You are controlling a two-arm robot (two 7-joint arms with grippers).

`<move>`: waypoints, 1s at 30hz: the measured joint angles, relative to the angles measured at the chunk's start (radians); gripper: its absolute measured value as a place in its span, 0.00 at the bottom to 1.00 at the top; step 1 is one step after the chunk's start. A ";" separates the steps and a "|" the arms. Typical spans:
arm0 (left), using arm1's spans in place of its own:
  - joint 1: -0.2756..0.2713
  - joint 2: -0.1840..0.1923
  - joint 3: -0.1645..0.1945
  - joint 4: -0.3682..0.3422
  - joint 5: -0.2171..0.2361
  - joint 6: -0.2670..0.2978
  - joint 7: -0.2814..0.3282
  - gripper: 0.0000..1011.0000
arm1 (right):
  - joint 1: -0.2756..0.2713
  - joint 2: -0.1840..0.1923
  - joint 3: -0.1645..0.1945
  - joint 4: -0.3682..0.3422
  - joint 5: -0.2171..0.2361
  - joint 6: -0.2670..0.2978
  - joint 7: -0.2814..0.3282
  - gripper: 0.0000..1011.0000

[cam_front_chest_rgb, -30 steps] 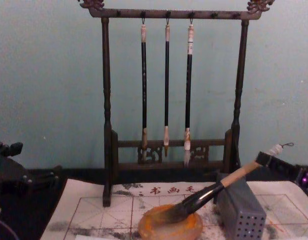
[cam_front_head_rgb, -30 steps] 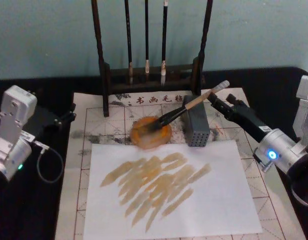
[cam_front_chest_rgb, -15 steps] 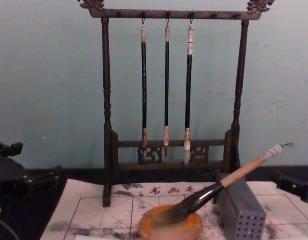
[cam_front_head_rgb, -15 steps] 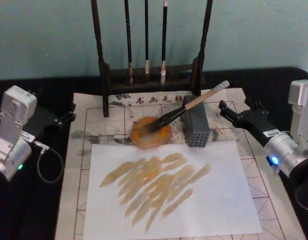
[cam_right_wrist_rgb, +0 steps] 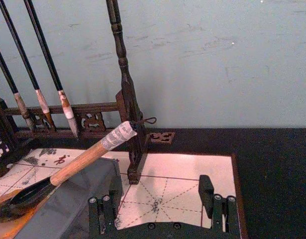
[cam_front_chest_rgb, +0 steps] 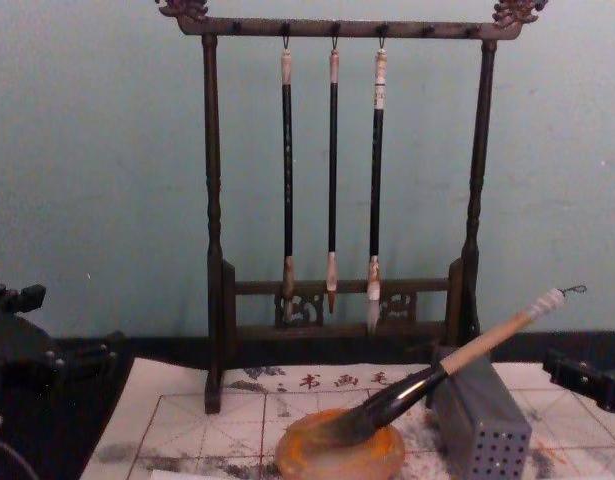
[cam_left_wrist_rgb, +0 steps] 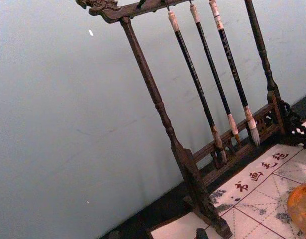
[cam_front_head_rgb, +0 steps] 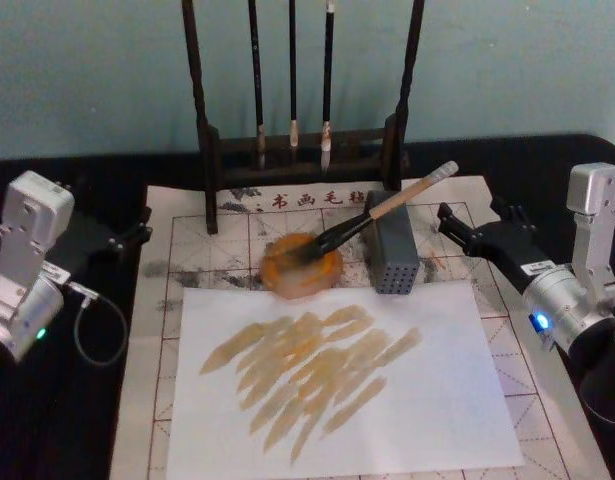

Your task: Pick up the brush from the inkstone, write on the paper, then place the brush back to its original position.

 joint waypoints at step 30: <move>0.000 0.000 0.000 0.000 0.000 0.000 0.000 0.99 | 0.000 0.003 -0.003 -0.003 0.005 0.003 0.005 0.99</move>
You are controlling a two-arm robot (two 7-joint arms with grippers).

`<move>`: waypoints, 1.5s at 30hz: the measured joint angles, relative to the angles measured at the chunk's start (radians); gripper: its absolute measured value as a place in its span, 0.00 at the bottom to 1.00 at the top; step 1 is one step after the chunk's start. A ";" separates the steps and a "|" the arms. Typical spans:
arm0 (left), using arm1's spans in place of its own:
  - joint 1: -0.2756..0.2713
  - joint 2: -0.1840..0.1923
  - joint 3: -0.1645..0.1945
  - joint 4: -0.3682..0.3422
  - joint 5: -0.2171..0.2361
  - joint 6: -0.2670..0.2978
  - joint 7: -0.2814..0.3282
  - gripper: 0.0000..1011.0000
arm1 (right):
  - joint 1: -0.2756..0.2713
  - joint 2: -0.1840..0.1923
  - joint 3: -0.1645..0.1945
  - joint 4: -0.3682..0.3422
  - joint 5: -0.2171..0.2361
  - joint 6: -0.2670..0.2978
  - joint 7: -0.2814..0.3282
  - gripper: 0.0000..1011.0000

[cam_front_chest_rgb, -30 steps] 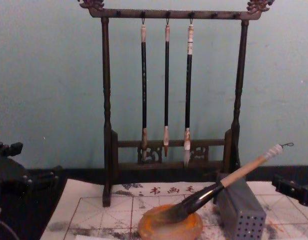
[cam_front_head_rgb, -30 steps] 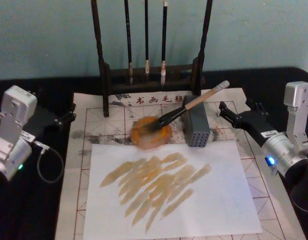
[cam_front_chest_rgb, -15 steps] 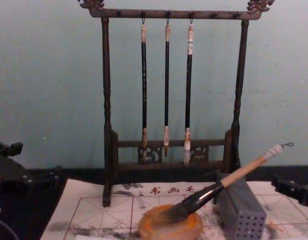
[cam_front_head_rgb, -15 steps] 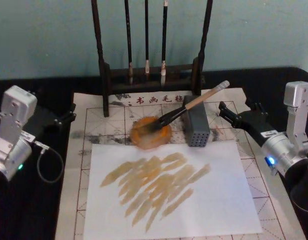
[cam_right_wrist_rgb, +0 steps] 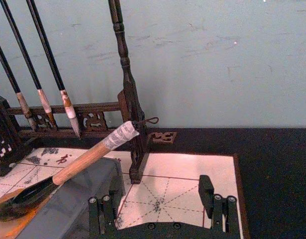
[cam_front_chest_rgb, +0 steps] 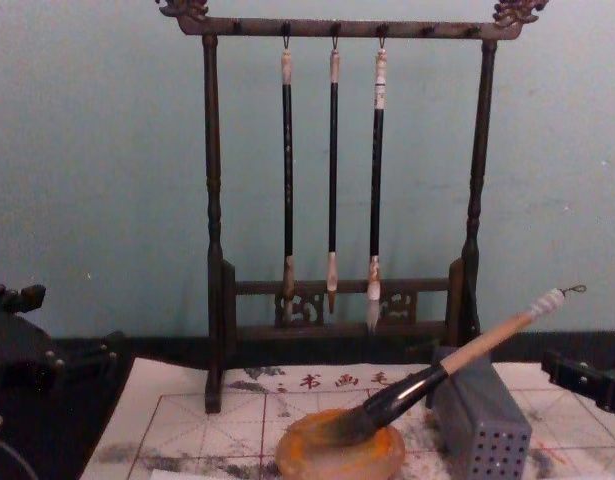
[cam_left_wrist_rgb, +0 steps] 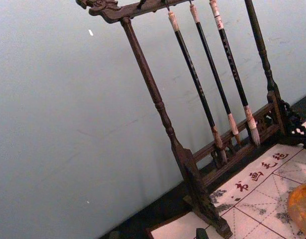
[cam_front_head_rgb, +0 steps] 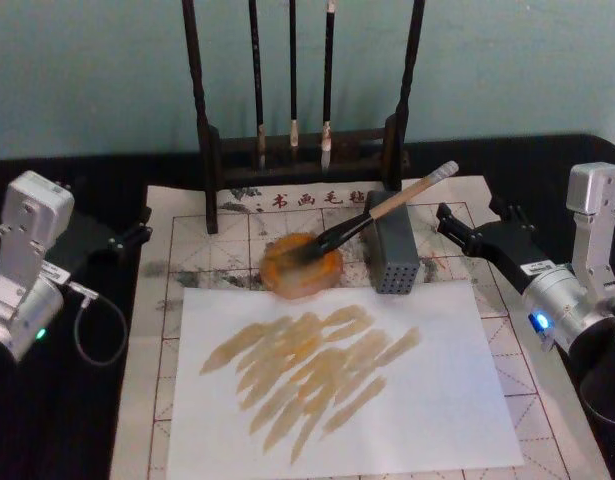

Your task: Pick up the brush from the inkstone, write on the paper, then place the brush back to its original position.

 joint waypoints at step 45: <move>0.000 0.000 0.000 0.000 0.000 0.000 0.000 0.99 | 0.000 0.000 0.000 0.000 0.001 0.000 0.000 0.99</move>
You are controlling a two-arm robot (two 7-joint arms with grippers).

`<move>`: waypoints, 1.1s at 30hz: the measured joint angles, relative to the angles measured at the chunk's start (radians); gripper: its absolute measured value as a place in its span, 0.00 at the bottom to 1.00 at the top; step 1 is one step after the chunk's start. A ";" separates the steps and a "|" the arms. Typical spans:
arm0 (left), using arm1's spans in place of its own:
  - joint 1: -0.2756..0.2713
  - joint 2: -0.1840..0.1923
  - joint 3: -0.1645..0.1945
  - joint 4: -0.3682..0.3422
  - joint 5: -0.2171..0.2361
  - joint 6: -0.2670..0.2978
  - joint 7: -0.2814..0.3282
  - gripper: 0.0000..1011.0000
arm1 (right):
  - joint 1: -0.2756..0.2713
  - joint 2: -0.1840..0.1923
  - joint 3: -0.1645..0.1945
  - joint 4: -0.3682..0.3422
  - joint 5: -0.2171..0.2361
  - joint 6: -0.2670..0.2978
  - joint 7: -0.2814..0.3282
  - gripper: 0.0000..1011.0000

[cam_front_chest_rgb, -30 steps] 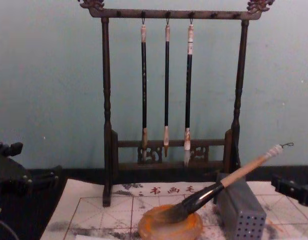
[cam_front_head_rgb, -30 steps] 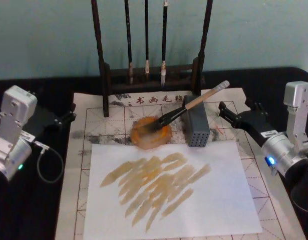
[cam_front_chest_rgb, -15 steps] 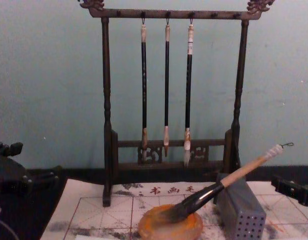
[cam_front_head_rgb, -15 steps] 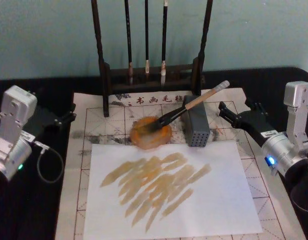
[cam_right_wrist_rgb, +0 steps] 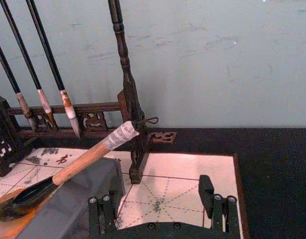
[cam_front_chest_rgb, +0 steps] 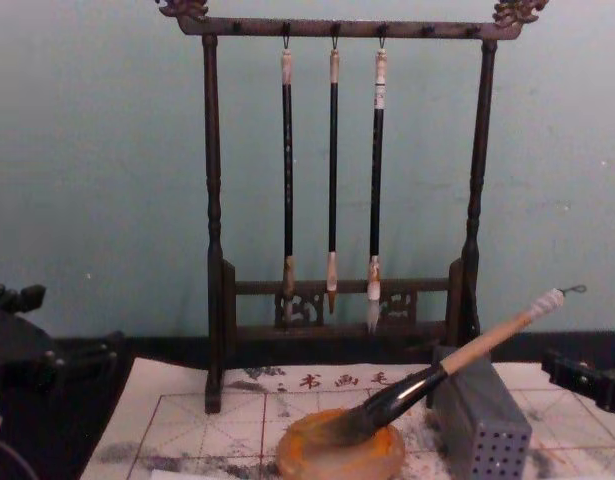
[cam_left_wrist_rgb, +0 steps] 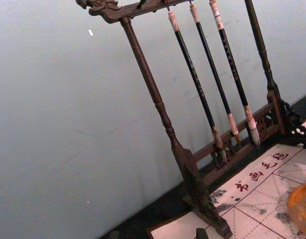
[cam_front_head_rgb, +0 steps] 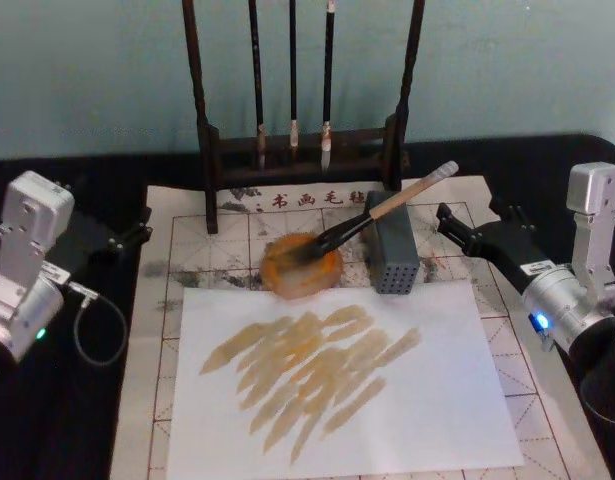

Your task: Pick up the brush from the inkstone, write on the paper, then place the brush back to its original position.

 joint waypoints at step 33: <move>0.000 0.000 0.000 0.000 0.000 0.000 0.000 0.99 | 0.000 0.000 0.000 0.000 0.000 0.000 0.000 0.99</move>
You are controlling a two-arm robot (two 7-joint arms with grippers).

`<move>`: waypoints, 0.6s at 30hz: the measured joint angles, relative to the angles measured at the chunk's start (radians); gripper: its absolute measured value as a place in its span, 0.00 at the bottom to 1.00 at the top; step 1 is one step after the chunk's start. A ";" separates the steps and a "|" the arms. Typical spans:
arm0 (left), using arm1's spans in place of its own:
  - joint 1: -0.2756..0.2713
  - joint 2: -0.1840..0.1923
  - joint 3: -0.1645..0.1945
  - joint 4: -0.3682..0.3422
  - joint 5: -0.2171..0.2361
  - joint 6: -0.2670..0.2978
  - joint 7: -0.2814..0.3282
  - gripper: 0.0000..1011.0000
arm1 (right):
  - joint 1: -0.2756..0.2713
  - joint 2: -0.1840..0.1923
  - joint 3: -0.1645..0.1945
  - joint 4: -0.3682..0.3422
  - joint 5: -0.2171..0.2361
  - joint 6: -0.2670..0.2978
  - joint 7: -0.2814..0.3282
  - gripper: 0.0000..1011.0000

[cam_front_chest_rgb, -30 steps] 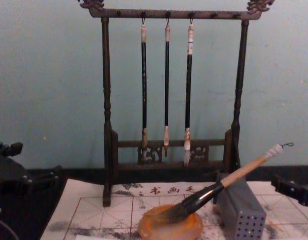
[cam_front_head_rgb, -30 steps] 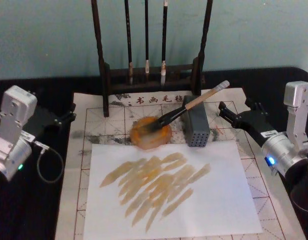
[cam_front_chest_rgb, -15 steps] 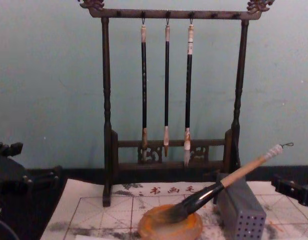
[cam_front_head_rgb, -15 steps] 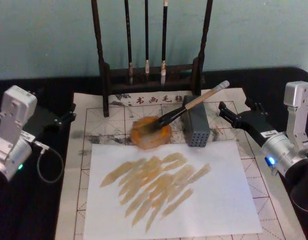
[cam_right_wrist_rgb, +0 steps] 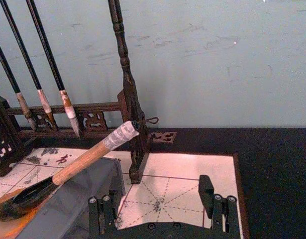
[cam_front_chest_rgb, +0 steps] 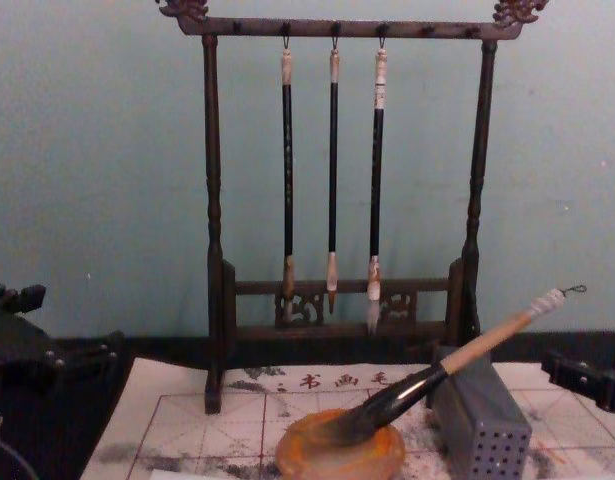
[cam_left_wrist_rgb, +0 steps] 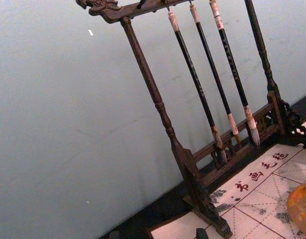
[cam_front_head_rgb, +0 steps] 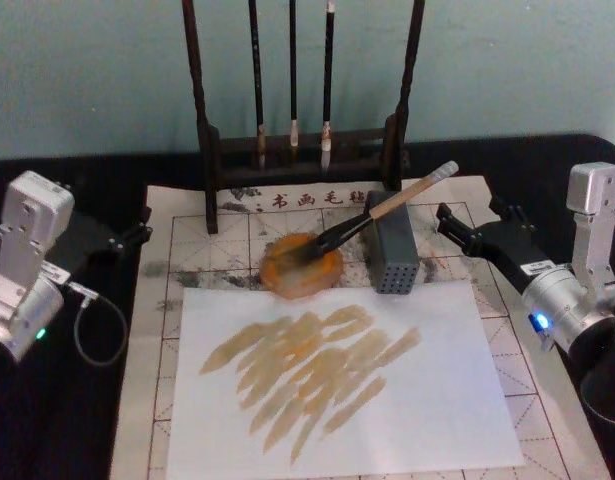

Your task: Pick up the brush from the inkstone, write on the paper, then place the brush back to its original position.

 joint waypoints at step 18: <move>0.000 0.000 0.000 0.000 0.000 0.000 0.000 0.99 | 0.000 0.000 0.000 0.000 0.000 0.000 0.000 0.99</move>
